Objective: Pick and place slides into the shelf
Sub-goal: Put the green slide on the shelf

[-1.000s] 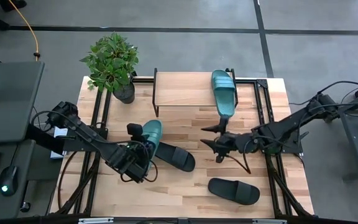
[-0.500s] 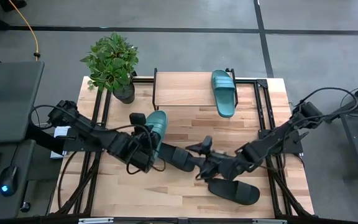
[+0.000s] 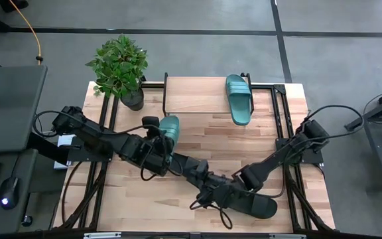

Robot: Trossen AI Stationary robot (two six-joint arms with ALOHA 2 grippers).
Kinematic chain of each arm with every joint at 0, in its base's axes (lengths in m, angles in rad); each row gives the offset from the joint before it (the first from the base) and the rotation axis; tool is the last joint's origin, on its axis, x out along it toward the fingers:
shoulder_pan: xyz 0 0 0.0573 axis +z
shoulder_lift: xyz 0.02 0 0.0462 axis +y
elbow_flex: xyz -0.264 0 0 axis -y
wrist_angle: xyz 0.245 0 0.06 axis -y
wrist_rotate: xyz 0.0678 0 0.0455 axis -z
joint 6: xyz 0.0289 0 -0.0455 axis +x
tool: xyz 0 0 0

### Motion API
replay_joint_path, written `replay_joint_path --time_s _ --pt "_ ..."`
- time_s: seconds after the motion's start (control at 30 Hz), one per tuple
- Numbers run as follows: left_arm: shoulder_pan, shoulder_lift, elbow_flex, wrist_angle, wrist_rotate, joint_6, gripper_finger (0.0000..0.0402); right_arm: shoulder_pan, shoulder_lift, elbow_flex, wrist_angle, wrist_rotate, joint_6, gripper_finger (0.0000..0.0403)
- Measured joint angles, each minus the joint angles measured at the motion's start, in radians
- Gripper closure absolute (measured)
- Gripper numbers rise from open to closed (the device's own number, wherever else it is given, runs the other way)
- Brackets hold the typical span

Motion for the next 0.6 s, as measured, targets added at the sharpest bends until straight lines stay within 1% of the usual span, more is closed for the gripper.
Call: replay_joint_path --time_s 0.27,0.37,0.43,0.6 --pt "0.001 0.000 0.000 0.167 0.000 0.153 0.0365 -0.013 0.008 0.010 0.035 -0.039 0.013 0.0137" --pt "0.001 0.000 0.000 0.247 0.000 0.229 0.0365 -0.021 0.008 0.010 0.041 -0.078 0.024 0.0137" --pt "0.000 0.000 0.000 0.295 0.000 0.273 0.0365 -0.023 0.009 0.010 0.041 -0.086 0.033 0.0137" --pt "0.001 0.000 0.038 0.328 -0.001 0.299 0.0365 -0.023 0.009 0.010 0.041 -0.078 0.035 0.0137"
